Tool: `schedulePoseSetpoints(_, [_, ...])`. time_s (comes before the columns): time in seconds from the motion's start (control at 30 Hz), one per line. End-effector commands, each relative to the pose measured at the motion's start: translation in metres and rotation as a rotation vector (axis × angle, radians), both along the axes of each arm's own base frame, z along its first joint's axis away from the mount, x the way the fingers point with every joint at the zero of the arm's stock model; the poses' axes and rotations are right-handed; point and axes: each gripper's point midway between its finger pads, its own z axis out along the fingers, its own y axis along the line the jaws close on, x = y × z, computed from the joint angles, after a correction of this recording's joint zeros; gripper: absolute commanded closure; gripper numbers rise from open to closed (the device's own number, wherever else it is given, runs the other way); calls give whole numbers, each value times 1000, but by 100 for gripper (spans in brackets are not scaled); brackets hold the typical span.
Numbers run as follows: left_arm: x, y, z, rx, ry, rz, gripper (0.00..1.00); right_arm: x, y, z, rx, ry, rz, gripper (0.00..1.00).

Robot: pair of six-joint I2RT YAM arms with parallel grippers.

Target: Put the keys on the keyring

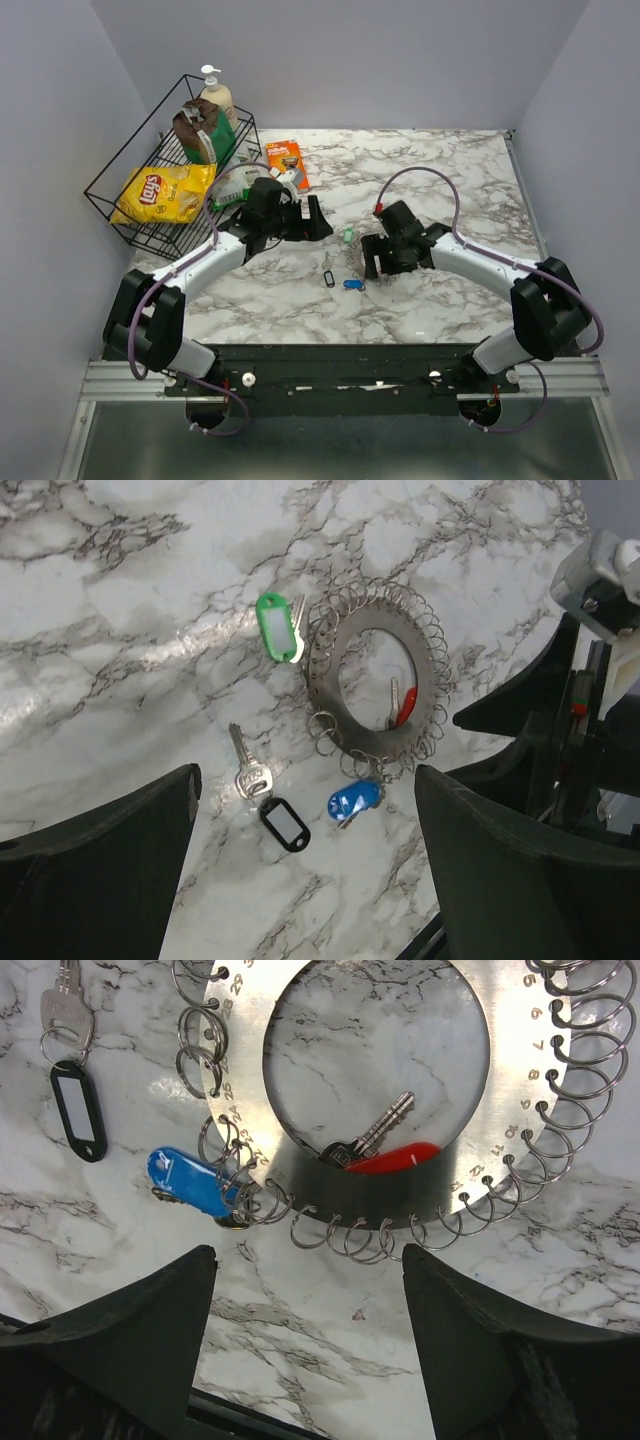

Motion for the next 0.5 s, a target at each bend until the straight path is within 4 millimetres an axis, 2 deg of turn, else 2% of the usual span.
schedulePoseSetpoints(0.0, [-13,10,-7,-14,-26,49,4,10,18,10,45,-26,19,19])
schedulePoseSetpoints(0.17, [-24,14,-14,-9,-16,55,4,11,28,13,70,-17,42,25])
schedulePoseSetpoints(0.47, [-36,21,-22,16,-19,53,4,3,33,2,113,30,-15,28])
